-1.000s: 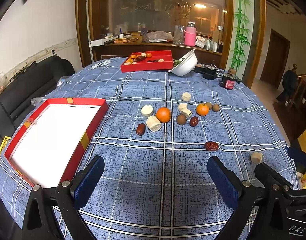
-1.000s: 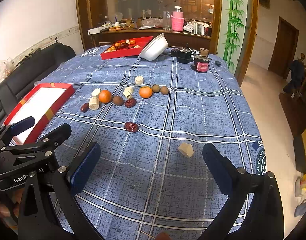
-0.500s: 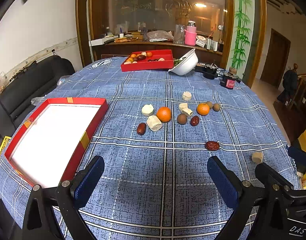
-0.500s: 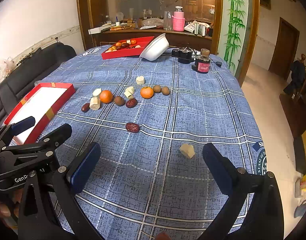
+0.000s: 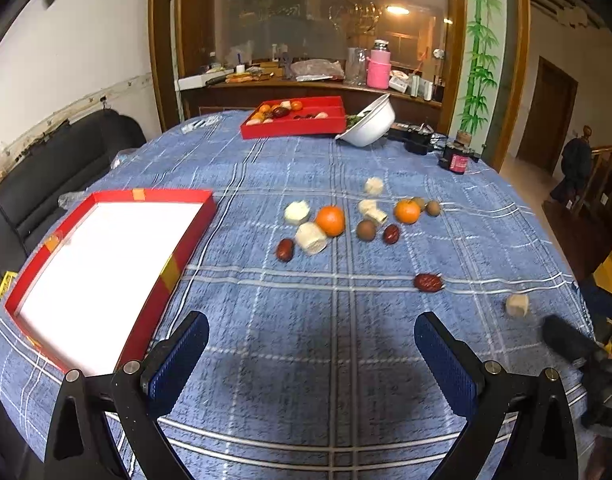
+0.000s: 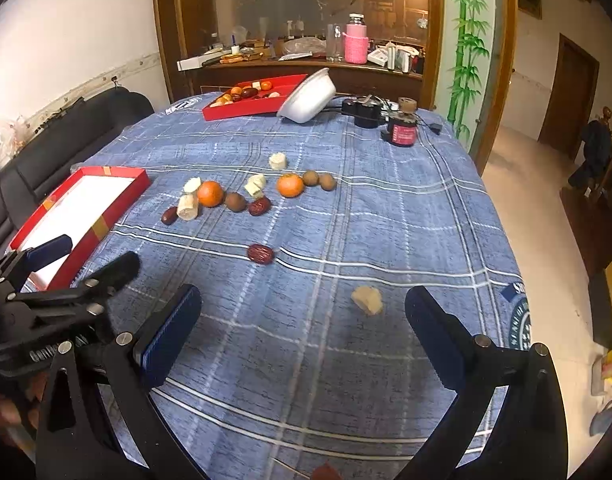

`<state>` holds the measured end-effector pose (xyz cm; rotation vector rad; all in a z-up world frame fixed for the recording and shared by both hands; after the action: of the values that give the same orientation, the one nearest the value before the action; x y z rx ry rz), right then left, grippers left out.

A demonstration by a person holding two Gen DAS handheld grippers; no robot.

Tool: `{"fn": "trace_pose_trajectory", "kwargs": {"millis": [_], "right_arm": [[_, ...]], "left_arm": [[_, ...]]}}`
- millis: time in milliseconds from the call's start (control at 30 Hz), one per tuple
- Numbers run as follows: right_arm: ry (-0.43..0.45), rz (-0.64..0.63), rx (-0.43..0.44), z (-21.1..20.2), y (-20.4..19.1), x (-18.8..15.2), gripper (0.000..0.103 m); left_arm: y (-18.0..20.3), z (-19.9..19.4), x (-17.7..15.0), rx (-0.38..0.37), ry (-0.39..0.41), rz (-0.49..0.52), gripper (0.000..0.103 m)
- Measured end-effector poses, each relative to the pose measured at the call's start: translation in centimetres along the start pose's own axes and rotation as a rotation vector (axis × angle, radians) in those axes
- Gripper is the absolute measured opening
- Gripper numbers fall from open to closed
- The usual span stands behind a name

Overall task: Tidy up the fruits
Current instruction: 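Grasp the beige cube with the right tool while the left tool grasps a red date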

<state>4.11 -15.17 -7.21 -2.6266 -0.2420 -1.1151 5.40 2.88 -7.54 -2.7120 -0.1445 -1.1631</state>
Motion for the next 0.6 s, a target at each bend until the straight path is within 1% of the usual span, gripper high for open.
{"fn": "trace_pose_trajectory", "kwargs": {"millis": [133, 167, 200, 267, 300, 400, 433, 467, 500, 567, 600], "right_arm": [[-0.012, 0.070, 0.033, -1.1, 3.3, -2.1, 0.103], [-0.017, 0.093, 0.033, -1.2, 4.3, -2.8, 0.103], [-0.027, 0.110, 0.028, -1.2, 5.1, -3.3, 0.103], [-0.053, 0.137, 0.012, -0.7, 6.5, -4.3, 0.102], [-0.058, 0.144, 0.008, -0.3, 6.9, -4.4, 0.100], [-0.072, 0.138, 0.034, 1.1, 6.8, -3.9, 0.089], [-0.081, 0.128, 0.036, 1.8, 6.7, -3.6, 0.080], [-0.096, 0.122, 0.032, 2.5, 6.6, -3.4, 0.074], [-0.110, 0.118, 0.034, 3.2, 6.6, -3.2, 0.066], [-0.126, 0.108, 0.031, 4.5, 6.7, -2.8, 0.056], [-0.138, 0.109, 0.023, 5.1, 6.8, -2.8, 0.044]], "left_arm": [[-0.9, 1.3, -1.5, 0.001, -0.022, 0.014, 0.102], [-0.9, 1.7, -1.9, -0.006, -0.034, 0.017, 0.101], [-0.7, 1.9, -2.0, -0.012, -0.044, 0.017, 0.096], [0.1, 2.6, -2.3, -0.035, -0.069, 0.028, 0.091], [0.6, 2.8, -2.4, -0.044, -0.073, 0.037, 0.091], [2.0, 3.2, -2.4, -0.052, -0.074, 0.071, 0.088], [2.4, 3.3, -2.4, -0.059, -0.077, 0.082, 0.088], [2.7, 3.3, -2.4, -0.061, -0.077, 0.085, 0.088], [3.1, 3.4, -2.2, -0.063, -0.077, 0.091, 0.087], [3.8, 3.6, -1.9, -0.072, -0.080, 0.102, 0.086], [4.3, 3.7, -1.7, -0.080, -0.081, 0.111, 0.084]]}}
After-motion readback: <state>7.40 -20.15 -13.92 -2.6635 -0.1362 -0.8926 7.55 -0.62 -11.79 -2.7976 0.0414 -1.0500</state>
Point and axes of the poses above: each gripper's, at about its wrist camera, not at the fingertips, and z roughly the way its jaws point, y to its right, x to its top, the point moved 9 cm from there along z, roughly the way its jaws point, and after that the axes turned 14 degrees about x, right-handed, at the moved point
